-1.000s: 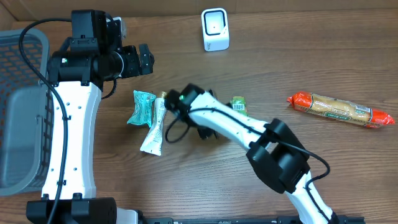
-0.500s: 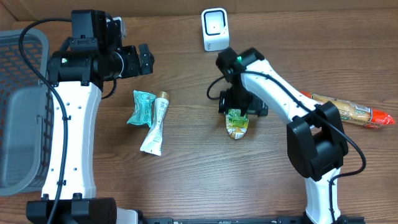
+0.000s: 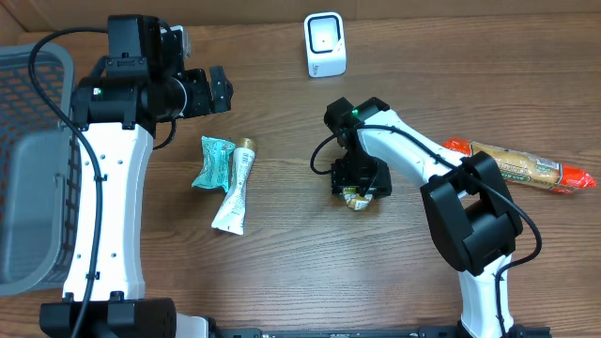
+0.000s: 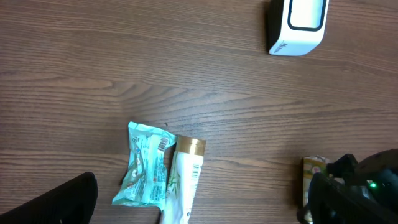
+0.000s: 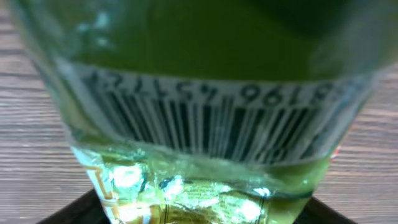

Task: Scan the item barcode

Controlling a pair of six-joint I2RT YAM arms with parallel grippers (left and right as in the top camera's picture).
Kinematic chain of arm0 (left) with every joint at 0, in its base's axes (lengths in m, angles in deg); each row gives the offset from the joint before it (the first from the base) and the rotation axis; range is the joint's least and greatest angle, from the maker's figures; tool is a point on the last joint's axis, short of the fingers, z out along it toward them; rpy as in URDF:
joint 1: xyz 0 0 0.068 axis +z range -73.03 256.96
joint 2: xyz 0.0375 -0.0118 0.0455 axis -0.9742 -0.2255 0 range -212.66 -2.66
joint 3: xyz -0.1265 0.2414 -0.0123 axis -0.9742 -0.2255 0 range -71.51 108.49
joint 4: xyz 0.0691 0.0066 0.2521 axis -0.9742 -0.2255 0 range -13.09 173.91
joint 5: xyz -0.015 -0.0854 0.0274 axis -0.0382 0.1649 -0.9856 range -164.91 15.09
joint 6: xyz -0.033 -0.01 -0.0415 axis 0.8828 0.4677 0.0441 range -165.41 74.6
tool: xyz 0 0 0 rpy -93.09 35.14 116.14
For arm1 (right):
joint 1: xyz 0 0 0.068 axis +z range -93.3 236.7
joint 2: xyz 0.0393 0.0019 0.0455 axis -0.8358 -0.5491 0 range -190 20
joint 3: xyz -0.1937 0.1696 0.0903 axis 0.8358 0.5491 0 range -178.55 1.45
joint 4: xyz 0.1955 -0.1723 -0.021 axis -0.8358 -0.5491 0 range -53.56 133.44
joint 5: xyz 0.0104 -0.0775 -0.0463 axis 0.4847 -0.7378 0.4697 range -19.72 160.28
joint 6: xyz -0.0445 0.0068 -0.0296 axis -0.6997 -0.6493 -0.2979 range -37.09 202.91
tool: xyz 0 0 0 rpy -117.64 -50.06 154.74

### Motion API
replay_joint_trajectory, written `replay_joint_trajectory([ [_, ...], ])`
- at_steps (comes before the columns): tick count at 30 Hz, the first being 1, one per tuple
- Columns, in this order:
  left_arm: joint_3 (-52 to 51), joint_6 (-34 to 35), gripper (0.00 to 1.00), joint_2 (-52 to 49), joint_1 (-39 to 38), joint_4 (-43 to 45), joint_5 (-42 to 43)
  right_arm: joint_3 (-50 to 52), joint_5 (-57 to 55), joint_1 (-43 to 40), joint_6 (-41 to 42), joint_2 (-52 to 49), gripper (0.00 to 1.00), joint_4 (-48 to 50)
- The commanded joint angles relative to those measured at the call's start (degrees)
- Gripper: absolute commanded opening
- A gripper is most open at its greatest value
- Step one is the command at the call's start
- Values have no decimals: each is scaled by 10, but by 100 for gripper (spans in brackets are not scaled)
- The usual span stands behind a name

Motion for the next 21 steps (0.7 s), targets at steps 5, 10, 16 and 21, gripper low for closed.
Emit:
replay_joint_trajectory([
  [5, 5, -13, 99, 2, -1, 2, 4, 4, -75, -1, -34, 7, 40, 35],
  [10, 5, -13, 100, 2, -1, 2, 4, -19, -142, 2, -50, 7, 33, 44],
  [16, 5, -13, 99, 2, -1, 2, 4, -33, -263, 55, -45, 7, 33, 42],
  [21, 5, -13, 100, 2, -1, 2, 4, -32, -404, 139, -15, 7, 43, 32],
])
